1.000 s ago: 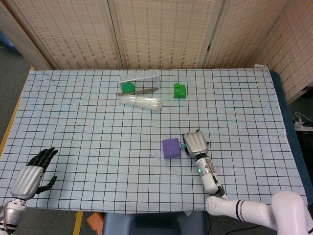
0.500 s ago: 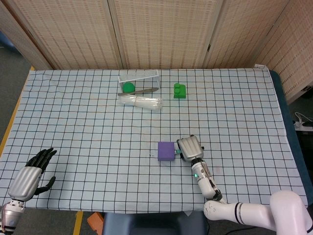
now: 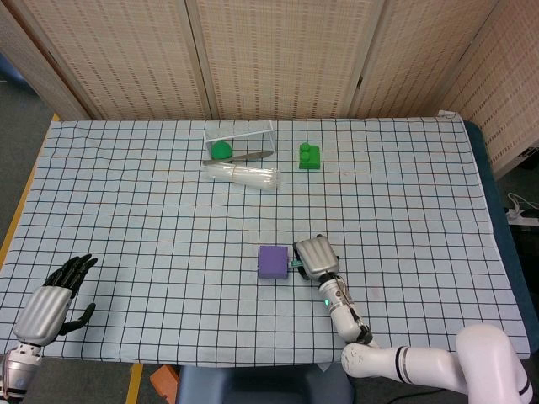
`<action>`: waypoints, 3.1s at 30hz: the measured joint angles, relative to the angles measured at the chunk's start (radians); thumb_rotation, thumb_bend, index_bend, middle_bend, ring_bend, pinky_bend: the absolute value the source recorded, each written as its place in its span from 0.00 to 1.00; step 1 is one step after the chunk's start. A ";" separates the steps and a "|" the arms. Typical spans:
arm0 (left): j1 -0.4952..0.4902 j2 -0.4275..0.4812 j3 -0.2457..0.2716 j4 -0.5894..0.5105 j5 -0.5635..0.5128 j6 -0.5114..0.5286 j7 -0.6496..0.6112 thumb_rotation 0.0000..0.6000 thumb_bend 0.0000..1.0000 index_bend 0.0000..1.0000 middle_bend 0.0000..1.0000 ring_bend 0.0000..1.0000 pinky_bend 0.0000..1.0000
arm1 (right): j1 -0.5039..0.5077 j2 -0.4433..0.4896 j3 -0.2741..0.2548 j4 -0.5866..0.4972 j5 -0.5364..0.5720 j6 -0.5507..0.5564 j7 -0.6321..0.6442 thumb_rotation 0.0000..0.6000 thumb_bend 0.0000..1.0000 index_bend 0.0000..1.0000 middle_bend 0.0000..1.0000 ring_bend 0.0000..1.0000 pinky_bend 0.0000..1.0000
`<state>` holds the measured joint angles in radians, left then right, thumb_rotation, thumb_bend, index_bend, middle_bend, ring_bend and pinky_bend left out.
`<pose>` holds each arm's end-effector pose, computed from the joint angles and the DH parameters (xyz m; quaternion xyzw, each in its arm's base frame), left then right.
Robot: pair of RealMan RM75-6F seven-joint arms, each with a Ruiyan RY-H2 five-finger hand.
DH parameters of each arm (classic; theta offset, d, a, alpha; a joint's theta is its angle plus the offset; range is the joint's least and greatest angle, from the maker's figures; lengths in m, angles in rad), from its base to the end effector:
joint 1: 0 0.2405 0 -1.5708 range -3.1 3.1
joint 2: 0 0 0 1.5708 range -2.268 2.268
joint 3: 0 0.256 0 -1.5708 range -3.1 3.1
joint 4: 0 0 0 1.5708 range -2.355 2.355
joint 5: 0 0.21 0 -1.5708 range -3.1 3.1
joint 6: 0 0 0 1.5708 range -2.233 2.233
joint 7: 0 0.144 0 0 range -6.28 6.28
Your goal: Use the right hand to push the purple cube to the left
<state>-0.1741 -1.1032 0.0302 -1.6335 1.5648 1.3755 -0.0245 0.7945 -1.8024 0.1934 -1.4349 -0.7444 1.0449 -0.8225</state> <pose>-0.2968 0.1883 0.1338 -0.6601 -0.4067 -0.3715 0.5107 -0.1272 -0.3211 -0.0874 0.7581 -0.3833 0.2574 0.4605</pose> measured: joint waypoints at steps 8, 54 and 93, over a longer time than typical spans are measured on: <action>-0.001 0.002 -0.001 0.002 0.000 0.000 -0.010 1.00 0.41 0.00 0.00 0.00 0.17 | 0.049 -0.056 0.035 0.037 0.020 -0.007 -0.005 1.00 0.42 0.98 0.79 0.57 0.39; 0.003 0.011 -0.005 0.006 0.002 0.006 -0.039 1.00 0.41 0.00 0.00 0.00 0.18 | 0.205 -0.196 0.109 0.125 0.088 -0.057 0.008 1.00 0.43 0.98 0.79 0.57 0.39; 0.006 0.023 -0.003 0.008 0.018 0.018 -0.074 1.00 0.41 0.00 0.00 0.00 0.18 | 0.377 -0.337 0.211 0.231 0.192 -0.034 -0.095 1.00 0.43 0.98 0.79 0.57 0.39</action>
<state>-0.1686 -1.0798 0.0269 -1.6257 1.5827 1.3936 -0.0984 1.1718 -2.1390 0.4045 -1.2040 -0.5525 1.0104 -0.9177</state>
